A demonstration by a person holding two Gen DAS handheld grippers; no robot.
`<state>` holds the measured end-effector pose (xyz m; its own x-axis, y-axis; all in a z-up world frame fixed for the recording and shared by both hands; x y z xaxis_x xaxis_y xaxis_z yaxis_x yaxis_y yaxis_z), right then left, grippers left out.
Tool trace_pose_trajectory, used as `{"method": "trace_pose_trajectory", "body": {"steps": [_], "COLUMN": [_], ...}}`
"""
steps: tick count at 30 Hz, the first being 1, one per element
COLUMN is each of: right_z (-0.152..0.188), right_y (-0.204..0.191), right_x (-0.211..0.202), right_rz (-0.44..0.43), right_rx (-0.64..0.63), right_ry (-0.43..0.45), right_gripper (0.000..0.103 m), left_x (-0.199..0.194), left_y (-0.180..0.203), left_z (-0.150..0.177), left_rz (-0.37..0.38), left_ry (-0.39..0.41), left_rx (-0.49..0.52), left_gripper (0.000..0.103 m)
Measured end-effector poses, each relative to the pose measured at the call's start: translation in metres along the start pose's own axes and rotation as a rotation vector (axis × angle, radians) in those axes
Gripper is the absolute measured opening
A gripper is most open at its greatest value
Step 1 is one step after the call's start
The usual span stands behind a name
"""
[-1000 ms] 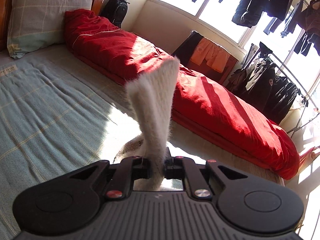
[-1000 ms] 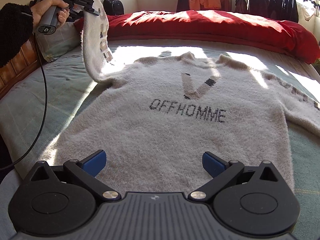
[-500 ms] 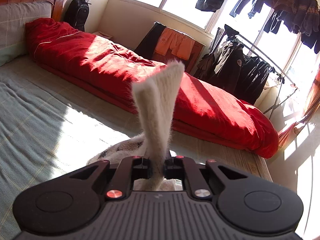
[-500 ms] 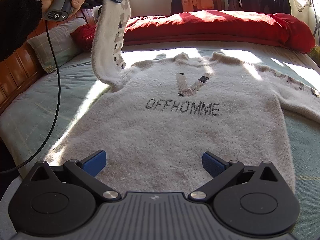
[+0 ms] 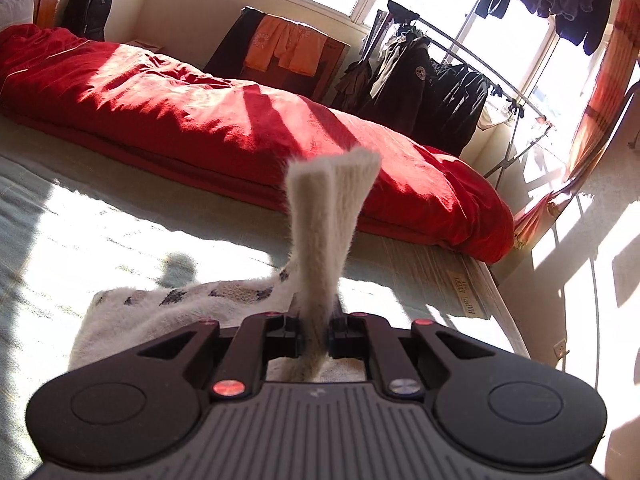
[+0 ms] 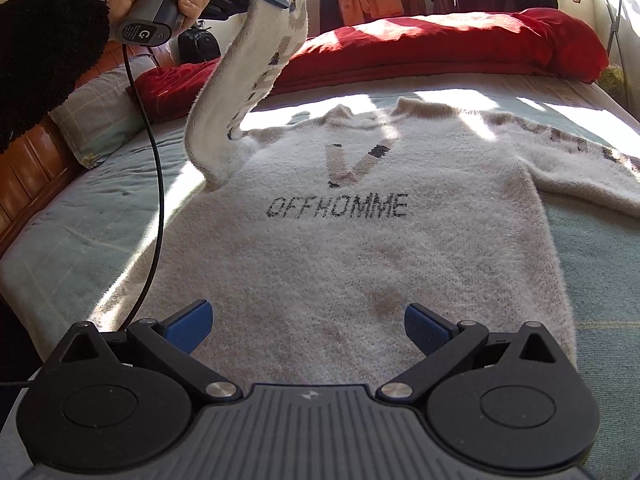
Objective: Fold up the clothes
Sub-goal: 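Lift the held sleeve with the left gripper and carry it over the sweater body, then lower the sleeve onto the sweater body and open the left gripper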
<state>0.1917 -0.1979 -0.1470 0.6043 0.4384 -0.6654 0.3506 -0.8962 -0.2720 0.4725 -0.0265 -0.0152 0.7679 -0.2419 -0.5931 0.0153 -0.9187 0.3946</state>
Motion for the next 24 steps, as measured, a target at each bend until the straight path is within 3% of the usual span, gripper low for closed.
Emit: {"method": "trace_pose_trajectory", "body": {"steps": [7,24], "right_z": [0.003,0.014], "right_y": [0.009,0.034], "right_x": [0.0,0.003], "right_rz": [-0.007,-0.017], "right_rx": [0.033,0.1], "right_ry": [0.004,0.003], "right_gripper": [0.103,0.103], "left_x": [0.028,0.092], "left_y": [0.028,0.068], "left_z": [0.036,0.101], "left_rz": [0.015,-0.047], "left_ry": [-0.079,-0.206], "left_rx": [0.063,0.21], "left_gripper": [0.008,0.008]}}
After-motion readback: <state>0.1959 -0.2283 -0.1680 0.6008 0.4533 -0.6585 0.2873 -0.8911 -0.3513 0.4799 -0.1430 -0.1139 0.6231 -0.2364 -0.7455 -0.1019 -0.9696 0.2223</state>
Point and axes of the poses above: each gripper's, at about its wrist camera, not at the fingertips, and x roughly the way its jaws point, y to its right, z to its underside, the point moved 8 cm from there along x, roughly the way its jaws point, and after that the axes turned 1 degree about -y, right-handed, at the moved point
